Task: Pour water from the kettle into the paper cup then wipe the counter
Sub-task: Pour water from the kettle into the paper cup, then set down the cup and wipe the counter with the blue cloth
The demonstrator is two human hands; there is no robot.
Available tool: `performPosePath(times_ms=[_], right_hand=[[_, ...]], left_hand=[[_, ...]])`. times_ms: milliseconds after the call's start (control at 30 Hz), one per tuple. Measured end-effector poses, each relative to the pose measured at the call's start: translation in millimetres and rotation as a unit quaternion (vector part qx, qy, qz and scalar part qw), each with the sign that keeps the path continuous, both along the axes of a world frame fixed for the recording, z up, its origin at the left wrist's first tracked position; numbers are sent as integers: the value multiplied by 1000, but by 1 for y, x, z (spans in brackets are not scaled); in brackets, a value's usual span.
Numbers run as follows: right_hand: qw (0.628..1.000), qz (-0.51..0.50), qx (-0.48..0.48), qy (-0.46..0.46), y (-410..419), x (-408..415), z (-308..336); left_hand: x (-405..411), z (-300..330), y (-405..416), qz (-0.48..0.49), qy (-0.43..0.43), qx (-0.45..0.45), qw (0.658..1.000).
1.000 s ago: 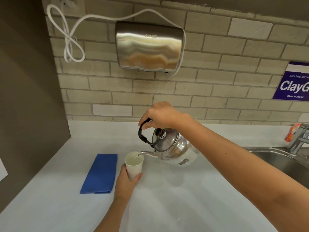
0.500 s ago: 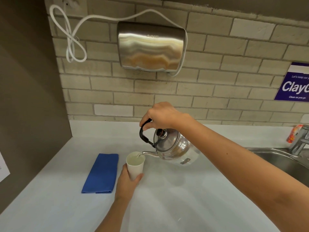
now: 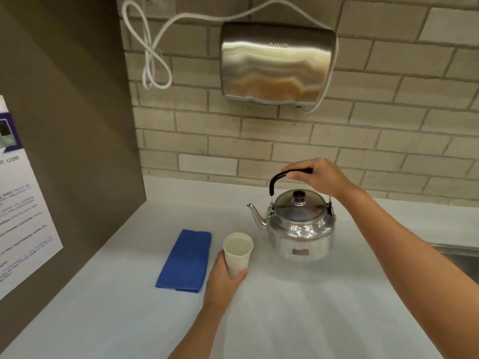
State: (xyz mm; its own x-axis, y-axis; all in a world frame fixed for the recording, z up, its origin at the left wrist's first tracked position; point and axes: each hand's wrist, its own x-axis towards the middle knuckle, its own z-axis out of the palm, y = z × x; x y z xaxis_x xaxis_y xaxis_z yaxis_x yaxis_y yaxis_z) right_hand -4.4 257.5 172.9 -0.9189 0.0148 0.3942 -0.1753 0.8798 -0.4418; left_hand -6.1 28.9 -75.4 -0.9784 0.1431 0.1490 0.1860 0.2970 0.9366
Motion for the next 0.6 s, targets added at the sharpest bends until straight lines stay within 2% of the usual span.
performPosePath(times_ms=[167, 367, 600], right_hand=[[998, -37, -22, 39, -9, -45, -33], [994, -47, -97, 6, -19, -89, -73], [989, -21, -142, -40, -22, -112, -95]], left_hand=[[0, -2, 0, 10, 2, -8, 1000], [1, 1, -1, 5, -8, -1, 1000], [0, 1, 0, 14, -4, -9, 1000]])
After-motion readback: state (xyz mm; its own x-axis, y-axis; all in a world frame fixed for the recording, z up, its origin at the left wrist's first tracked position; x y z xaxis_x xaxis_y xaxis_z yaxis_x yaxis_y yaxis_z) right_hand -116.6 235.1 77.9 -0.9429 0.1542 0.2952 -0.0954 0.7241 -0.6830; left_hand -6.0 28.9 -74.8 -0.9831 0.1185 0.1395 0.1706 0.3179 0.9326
